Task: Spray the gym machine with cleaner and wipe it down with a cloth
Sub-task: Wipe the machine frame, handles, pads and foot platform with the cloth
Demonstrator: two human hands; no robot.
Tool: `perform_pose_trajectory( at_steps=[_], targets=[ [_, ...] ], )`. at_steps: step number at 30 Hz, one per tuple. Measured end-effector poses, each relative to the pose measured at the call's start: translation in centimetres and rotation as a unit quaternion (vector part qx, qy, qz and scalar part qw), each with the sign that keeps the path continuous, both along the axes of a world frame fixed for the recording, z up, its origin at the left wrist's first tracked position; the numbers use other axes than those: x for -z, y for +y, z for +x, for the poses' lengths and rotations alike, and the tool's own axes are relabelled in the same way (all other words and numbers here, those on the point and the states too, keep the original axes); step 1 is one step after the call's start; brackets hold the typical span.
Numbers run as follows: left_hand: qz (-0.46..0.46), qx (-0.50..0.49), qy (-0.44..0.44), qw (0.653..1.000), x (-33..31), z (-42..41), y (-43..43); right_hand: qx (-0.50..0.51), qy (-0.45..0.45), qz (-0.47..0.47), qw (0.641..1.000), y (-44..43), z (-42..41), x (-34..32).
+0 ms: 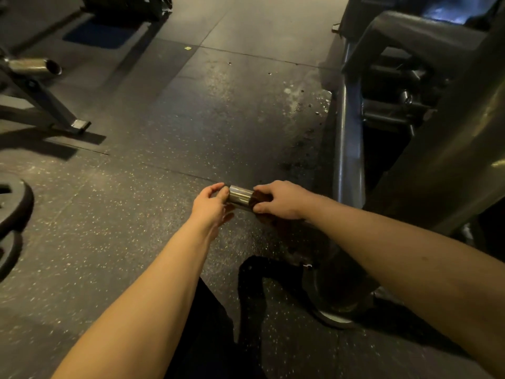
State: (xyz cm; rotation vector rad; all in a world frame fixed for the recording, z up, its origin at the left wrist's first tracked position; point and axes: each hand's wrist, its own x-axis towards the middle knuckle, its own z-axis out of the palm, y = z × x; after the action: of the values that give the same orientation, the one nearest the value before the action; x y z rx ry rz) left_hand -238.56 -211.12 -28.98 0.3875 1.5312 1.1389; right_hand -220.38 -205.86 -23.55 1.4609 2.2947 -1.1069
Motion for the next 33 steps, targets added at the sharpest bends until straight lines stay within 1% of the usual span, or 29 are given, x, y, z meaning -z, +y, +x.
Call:
perform_pose_trajectory(
  at_steps=[2, 4, 7, 8, 9, 11, 12, 14, 17, 19, 21, 23, 25, 27, 28, 29, 31, 33],
  targets=[
    [-0.004, 0.005, -0.009, 1.0, -0.1, -0.1, 0.0, -0.011, 0.023, 0.015, 1.0, 0.7, -3.0, 0.2],
    [-0.01, 0.002, -0.011, 1.0, -0.3, -0.4, 0.0, -0.025, 0.021, 0.042, 0.999, 1.0, -4.9, 0.5],
    [-0.018, 0.008, 0.008, 1.0, -0.6, -0.7, -0.1, -0.012, 0.03, 0.064, 0.997, 0.3, -4.9, 1.1],
    [-0.02, 0.007, 0.008, 1.0, -0.6, -0.7, -0.2, -0.013, 0.028, 0.087, 0.996, -0.3, -4.3, 1.5],
    [-0.022, 0.004, 0.006, 1.0, -0.5, -0.7, -0.2, -0.023, 0.011, 0.126, 0.992, -1.3, -3.7, 1.9],
    [-0.018, -0.005, 0.013, 1.0, -0.5, -0.6, -0.1, -0.052, -0.049, 0.223, 0.972, -3.4, -1.8, 2.9],
    [-0.014, -0.011, 0.024, 1.0, -0.4, -0.5, 0.0, -0.054, -0.077, 0.251, 0.963, -4.3, -0.5, 3.1],
    [0.001, -0.028, 0.05, 0.998, -0.2, -0.2, 0.2, -0.042, -0.109, 0.263, 0.958, -5.5, 2.5, 3.4],
    [0.008, -0.031, 0.084, 0.996, -0.1, 0.1, 0.3, -0.021, -0.13, 0.247, 0.96, -6.2, 5.7, 3.6],
    [0.003, -0.03, 0.095, 0.995, -0.2, 0.1, 0.2, -0.009, -0.123, 0.252, 0.96, -6.2, 5.4, 3.7],
    [-0.004, -0.036, 0.091, 0.995, -0.3, 0.1, 0.2, -0.011, -0.073, 0.252, 0.965, -5.5, 2.6, 3.4],
    [-0.019, -0.027, 0.086, 0.996, -0.5, 0.1, 0.5, -0.044, -0.025, 0.26, 0.964, -4.1, -1.3, 3.4],
    [-0.047, -0.023, 0.072, 0.996, -0.8, -0.2, 0.7, -0.048, -0.002, 0.229, 0.972, -2.8, -4.3, 2.7],
    [-0.082, -0.042, 0.063, 0.994, -2.3, -0.1, 0.8, 0.004, 0.035, 0.17, 0.985, -2.1, -4.9, 1.0],
    [-0.099, -0.051, 0.065, 0.992, -3.5, 0.2, 0.6, 0.05, 0.06, 0.141, 0.987, -2.2, -4.4, -0.2],
    [-0.111, -0.056, 0.069, 0.99, -5.0, 0.6, 0.4, 0.101, 0.092, 0.112, 0.984, -2.5, -3.5, -1.7],
    [-0.134, -0.033, 0.058, 0.989, -8.3, 1.6, -0.6, 0.185, 0.161, 0.043, 0.968, -3.6, -1.3, -5.6],
    [-0.153, 0.018, 0.009, 0.988, -12.5, 2.9, -2.2, 0.233, 0.199, 0.01, 0.952, -4.9, 0.6, -10.4]
  ],
)
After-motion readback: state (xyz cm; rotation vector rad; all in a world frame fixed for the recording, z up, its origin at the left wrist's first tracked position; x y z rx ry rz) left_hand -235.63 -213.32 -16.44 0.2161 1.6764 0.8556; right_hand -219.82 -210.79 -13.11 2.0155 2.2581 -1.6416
